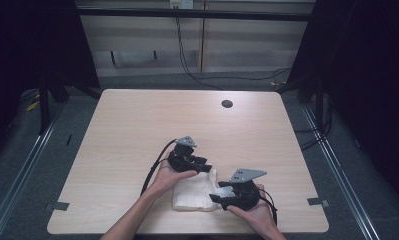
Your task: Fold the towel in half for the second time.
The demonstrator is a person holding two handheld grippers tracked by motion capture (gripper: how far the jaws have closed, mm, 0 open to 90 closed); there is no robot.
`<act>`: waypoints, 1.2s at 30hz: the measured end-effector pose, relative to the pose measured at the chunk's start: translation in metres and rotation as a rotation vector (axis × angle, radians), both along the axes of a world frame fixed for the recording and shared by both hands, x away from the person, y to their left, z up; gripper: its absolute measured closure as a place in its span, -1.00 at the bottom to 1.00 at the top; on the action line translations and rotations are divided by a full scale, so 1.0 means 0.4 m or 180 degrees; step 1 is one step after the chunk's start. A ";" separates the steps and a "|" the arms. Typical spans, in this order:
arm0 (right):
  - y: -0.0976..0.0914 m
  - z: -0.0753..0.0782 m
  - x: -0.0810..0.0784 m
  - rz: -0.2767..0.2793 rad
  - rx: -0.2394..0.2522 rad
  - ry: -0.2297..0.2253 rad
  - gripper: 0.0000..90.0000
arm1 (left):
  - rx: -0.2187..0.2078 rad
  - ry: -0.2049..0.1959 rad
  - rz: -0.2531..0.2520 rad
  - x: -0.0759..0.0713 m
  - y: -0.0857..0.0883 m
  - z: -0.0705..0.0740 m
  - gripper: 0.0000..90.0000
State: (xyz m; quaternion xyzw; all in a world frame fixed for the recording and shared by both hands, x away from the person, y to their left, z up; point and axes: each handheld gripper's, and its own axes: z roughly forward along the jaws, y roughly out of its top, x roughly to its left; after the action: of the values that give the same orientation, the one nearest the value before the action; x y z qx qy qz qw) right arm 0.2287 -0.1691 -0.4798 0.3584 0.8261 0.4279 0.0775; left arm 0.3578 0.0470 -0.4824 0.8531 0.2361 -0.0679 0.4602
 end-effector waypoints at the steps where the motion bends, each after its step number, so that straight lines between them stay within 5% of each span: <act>1: -0.006 0.002 -0.002 -0.0006 -0.0003 -0.0002 -0.05 | -0.0005 -0.0002 -0.0006 -0.003 0.000 0.003 0.23; 6: -0.042 0.012 -0.006 -0.0091 -0.0030 -0.0021 -0.01 | 0.0038 -0.0211 0.0092 -0.021 0.007 0.035 0.12; 11: -0.079 0.036 0.005 -0.0258 -0.0077 -0.0138 -0.01 | 0.0080 -0.0275 0.0175 -0.033 0.030 0.067 -0.05; 14: -0.106 0.056 0.017 -0.0356 0.0012 -0.0183 -0.02 | 0.0115 -0.0314 0.0134 -0.041 0.051 0.085 -0.08; 16: -0.116 0.064 0.027 -0.0380 0.0031 -0.0170 -0.02 | 0.0255 -0.0364 0.0086 -0.046 0.065 0.091 -0.05; 22: -0.152 0.095 0.055 -0.0394 0.0156 -0.0217 -0.03 | 0.0326 -0.0464 0.0181 -0.067 0.144 0.117 -0.12; 28: -0.188 0.135 0.061 -0.0384 0.0169 -0.0239 -0.05 | 0.0204 -0.0394 0.0220 -0.090 0.228 0.126 -0.14; 32: -0.227 0.151 0.051 -0.0425 0.0236 -0.0276 -0.04 | 0.0376 -0.0378 0.0413 -0.110 0.275 0.116 -0.25; 36: -0.267 0.144 0.043 -0.0555 0.0262 -0.0313 -0.09 | 0.0386 -0.0278 0.0544 -0.127 0.323 0.096 -0.32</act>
State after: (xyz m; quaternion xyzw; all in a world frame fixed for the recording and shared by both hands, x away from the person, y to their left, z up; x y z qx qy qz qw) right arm 0.2459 -0.2758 -0.4221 0.4104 0.7686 0.4702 0.1401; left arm 0.3070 0.1761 -0.4439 0.8583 0.2914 0.0233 0.4217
